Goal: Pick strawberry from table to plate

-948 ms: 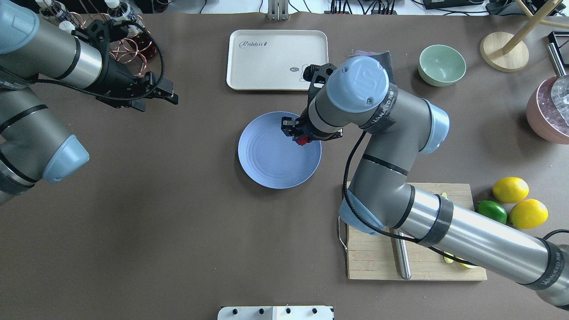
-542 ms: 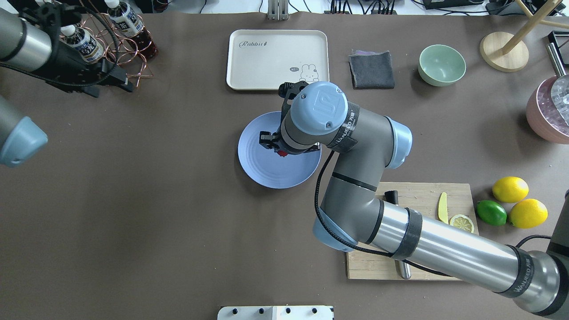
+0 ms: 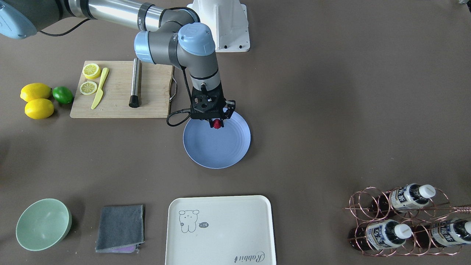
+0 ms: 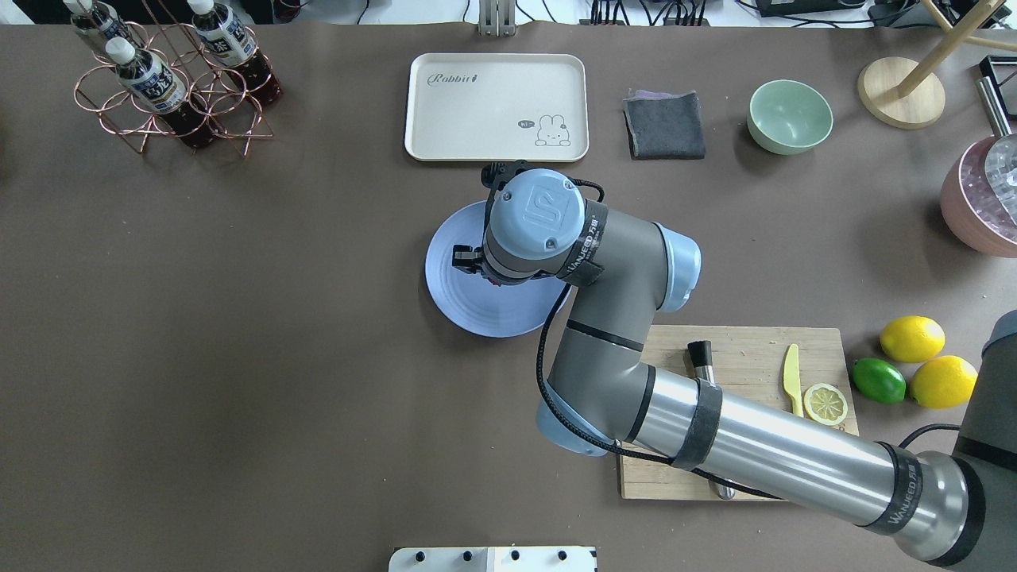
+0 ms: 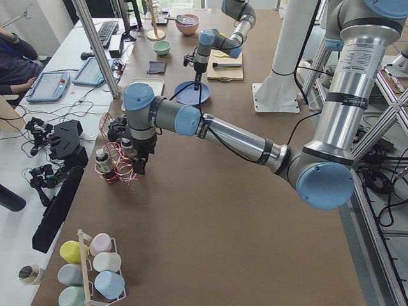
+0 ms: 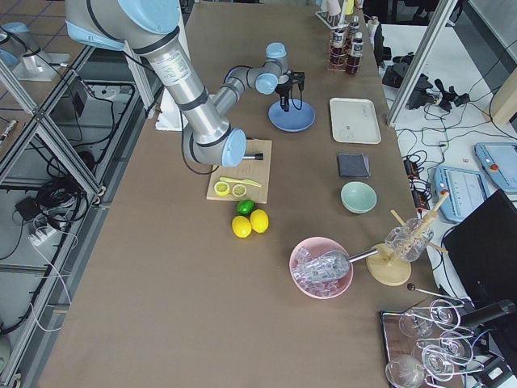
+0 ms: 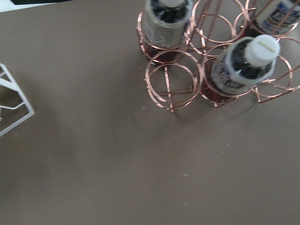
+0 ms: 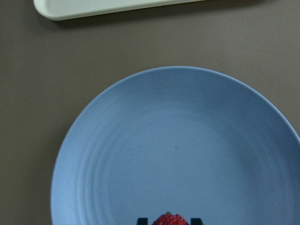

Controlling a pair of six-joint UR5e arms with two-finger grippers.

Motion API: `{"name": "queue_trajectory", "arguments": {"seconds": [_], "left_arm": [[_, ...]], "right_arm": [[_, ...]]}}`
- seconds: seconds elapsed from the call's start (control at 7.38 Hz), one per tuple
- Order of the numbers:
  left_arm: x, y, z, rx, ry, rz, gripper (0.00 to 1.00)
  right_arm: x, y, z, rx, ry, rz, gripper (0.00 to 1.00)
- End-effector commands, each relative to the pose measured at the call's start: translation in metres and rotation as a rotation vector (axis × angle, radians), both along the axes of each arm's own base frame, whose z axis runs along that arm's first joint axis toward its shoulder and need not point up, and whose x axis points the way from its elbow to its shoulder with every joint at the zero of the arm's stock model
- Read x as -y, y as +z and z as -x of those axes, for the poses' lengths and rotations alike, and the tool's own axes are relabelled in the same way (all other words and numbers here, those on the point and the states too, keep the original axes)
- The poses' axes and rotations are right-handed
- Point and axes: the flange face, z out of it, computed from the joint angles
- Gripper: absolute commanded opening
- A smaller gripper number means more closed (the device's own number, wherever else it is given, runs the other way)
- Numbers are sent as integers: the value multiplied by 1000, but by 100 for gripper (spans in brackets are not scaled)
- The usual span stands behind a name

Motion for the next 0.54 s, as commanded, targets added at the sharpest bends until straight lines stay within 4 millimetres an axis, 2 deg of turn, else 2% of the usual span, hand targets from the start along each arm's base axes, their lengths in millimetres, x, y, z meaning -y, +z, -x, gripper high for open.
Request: {"name": "queue_trajectory", "arguments": {"seconds": [0.0,0.14,0.41], "left_arm": [[-16,56,79,15,34,2,97],[-17,65,85,12,39,5,97],[-17,66,84,10,38,11,97]], "right_arm": [[22,9,18,-3,18,-8,0],[29,21,24,7,25,-16,0],[30,27,25,4,21,-21,0]]}}
